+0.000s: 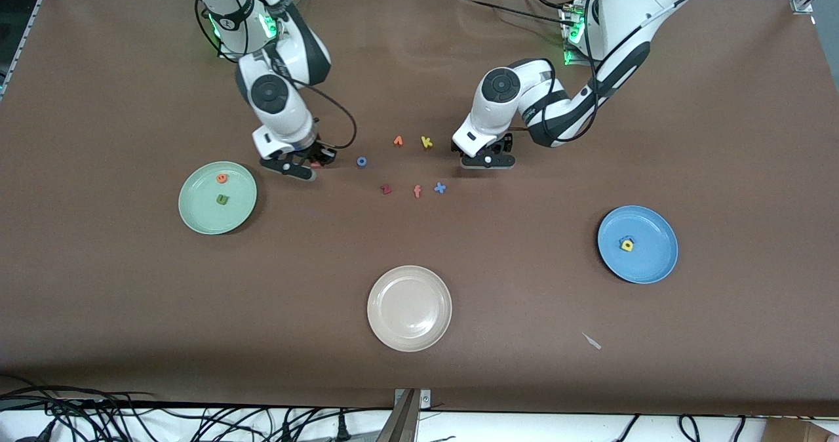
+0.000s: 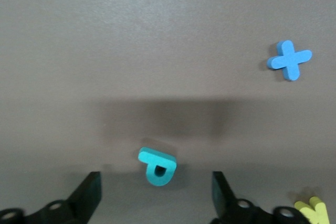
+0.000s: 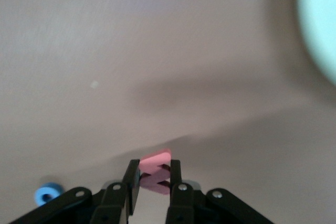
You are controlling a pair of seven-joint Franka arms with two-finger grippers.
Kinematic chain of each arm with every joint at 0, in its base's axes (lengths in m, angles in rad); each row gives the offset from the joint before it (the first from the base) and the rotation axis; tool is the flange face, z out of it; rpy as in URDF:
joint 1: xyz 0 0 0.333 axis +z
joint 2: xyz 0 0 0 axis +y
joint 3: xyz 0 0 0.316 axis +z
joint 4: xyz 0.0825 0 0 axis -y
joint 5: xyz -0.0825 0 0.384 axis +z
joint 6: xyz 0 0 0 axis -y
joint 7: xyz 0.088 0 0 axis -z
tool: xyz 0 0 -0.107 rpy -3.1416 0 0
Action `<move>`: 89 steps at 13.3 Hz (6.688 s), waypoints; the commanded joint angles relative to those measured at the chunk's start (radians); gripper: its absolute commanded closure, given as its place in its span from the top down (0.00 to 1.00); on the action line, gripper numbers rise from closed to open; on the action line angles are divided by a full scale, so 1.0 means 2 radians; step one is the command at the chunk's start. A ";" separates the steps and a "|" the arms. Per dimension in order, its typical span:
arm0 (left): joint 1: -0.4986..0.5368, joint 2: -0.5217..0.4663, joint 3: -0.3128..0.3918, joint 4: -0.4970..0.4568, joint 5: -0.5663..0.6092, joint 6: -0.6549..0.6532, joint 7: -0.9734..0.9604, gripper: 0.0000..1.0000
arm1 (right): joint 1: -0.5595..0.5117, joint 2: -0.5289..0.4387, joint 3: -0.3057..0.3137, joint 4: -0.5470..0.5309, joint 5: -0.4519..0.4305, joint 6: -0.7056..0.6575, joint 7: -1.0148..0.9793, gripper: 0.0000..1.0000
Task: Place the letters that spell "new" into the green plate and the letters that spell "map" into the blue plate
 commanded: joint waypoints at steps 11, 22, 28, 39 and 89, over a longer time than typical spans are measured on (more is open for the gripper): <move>-0.034 0.016 0.031 0.018 0.019 -0.006 -0.014 0.44 | -0.063 0.067 -0.171 0.050 0.006 0.007 -0.385 0.88; -0.034 0.018 0.034 0.018 0.020 -0.006 -0.009 0.25 | -0.057 0.039 -0.167 0.336 0.005 -0.397 -0.376 1.00; -0.027 0.014 0.033 0.044 0.019 -0.038 0.010 0.16 | -0.237 -0.073 0.023 0.322 -0.033 -0.459 -0.356 1.00; 0.109 0.008 0.027 0.133 0.009 -0.169 0.274 0.16 | -0.328 -0.125 0.086 0.333 -0.014 -0.448 -0.347 1.00; 0.045 -0.258 0.295 0.322 -0.303 -0.487 0.568 1.00 | -0.326 -0.116 0.075 0.331 -0.041 -0.404 -0.346 1.00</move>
